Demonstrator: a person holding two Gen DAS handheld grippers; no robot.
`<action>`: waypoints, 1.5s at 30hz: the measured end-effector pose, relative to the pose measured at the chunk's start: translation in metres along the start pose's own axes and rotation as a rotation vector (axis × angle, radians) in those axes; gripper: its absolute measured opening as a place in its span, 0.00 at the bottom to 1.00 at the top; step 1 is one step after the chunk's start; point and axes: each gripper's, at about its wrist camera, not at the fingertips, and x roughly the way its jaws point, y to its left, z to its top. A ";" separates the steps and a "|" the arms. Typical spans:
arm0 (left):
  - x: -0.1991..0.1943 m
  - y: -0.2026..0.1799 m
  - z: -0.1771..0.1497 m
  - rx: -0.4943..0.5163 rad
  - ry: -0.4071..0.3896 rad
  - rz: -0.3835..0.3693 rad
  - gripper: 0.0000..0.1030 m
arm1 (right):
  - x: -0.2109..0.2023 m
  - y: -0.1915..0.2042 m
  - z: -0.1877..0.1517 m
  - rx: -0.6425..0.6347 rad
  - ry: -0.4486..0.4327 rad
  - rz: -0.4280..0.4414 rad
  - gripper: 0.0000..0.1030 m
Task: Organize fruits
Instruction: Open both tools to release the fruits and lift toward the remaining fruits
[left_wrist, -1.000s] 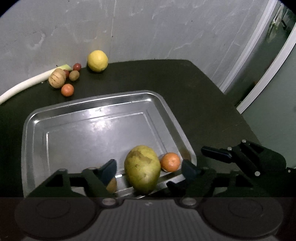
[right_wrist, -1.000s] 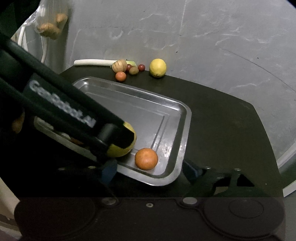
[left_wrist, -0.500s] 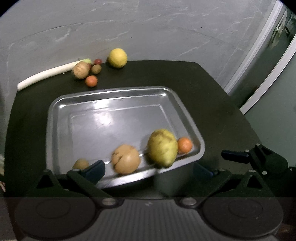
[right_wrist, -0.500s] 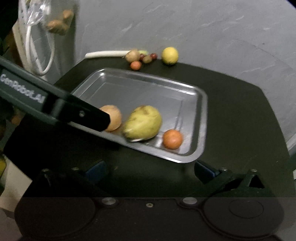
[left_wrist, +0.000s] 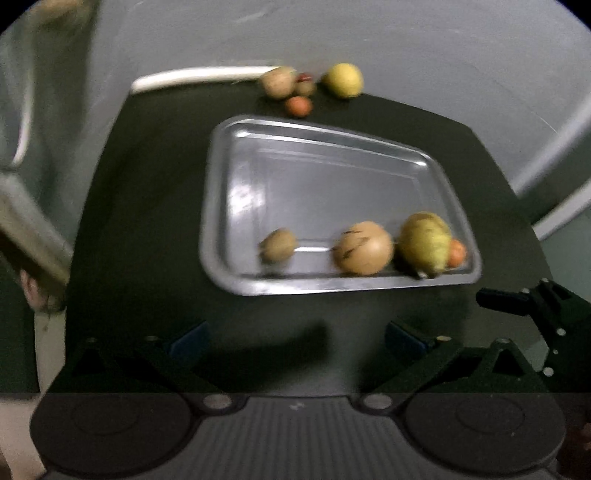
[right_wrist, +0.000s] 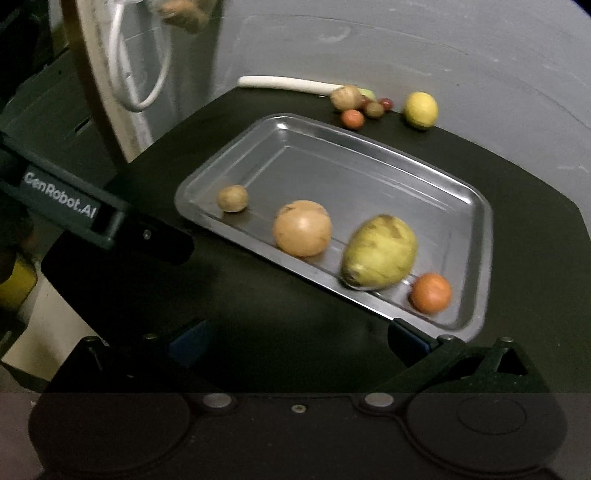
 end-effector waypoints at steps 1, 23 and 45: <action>0.000 0.005 -0.001 -0.019 0.002 0.005 0.99 | 0.001 0.001 0.002 -0.009 0.001 0.003 0.99; 0.009 0.051 0.045 -0.258 -0.089 0.185 0.99 | 0.025 -0.064 0.053 -0.001 -0.109 0.017 0.99; 0.069 0.037 0.152 -0.320 -0.169 0.248 0.99 | 0.101 -0.119 0.138 -0.074 -0.181 0.049 0.99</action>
